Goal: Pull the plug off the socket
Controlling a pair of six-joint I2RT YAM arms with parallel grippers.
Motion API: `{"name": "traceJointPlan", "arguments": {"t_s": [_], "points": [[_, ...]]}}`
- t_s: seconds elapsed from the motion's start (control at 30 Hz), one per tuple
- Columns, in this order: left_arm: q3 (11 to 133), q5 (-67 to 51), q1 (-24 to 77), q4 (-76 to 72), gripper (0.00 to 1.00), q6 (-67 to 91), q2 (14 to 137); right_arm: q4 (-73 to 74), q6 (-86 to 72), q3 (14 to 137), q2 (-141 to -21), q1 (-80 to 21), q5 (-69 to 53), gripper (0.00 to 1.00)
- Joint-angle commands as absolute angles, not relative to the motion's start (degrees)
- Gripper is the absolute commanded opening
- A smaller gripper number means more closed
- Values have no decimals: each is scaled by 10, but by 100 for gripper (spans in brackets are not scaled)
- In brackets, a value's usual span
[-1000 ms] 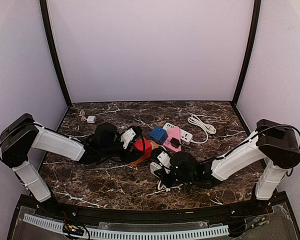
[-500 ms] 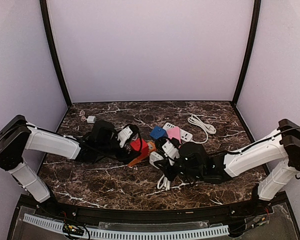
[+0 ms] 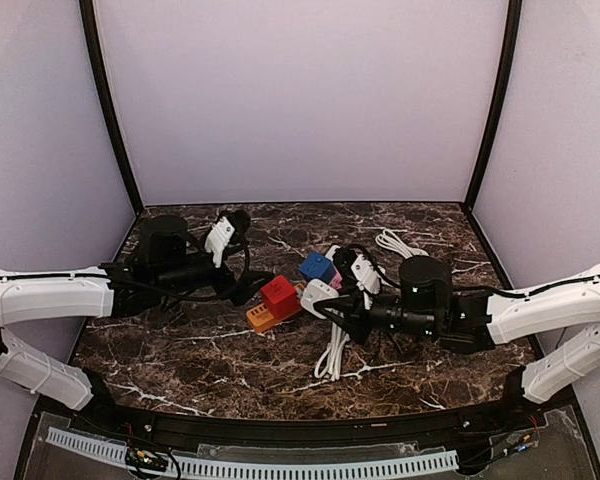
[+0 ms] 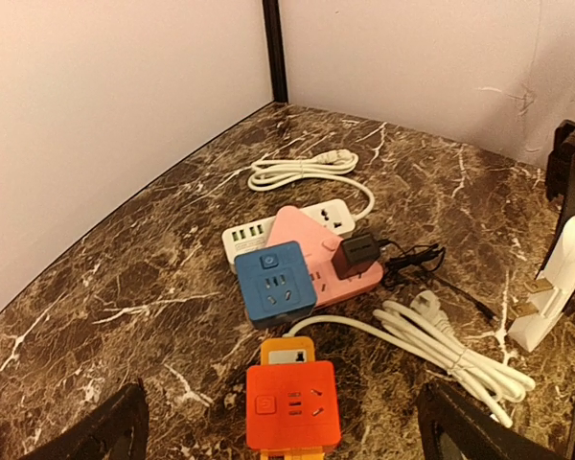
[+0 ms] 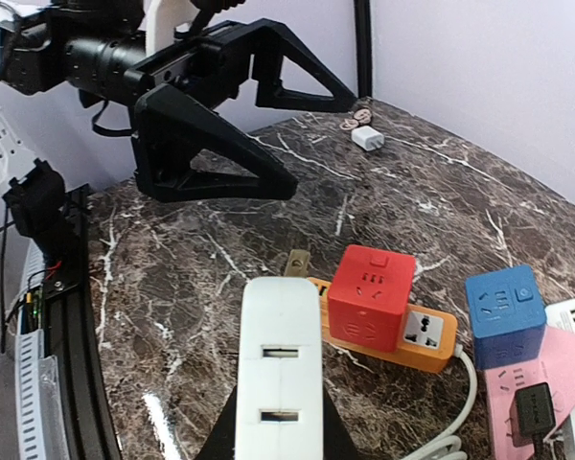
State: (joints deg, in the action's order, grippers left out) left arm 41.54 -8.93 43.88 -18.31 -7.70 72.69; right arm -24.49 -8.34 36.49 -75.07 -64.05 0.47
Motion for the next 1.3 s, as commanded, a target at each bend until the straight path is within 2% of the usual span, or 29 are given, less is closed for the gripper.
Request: {"name": "traceJointPlan", "arguments": {"t_s": [0.0,0.13,0.27,0.47,0.83,1.27], "points": [[408,-181,462,-147,95,-70,699,-256,-56,363,-730,-638,-68,0],[406,-203,513,-105,88,-128,680,-246,-43,366,-718,-638,-85,0],[381,-178,560,-89,81,-163,647,-235,-40,371,-707,-638,-77,0],[362,-168,590,-123,80,-159,603,-232,-43,379,-716,-638,-85,0],[392,-193,605,-148,75,-152,655,-239,-52,386,-726,-638,-107,0],[404,-191,624,-160,72,-151,662,-241,-52,389,-735,-638,-114,0]]}}
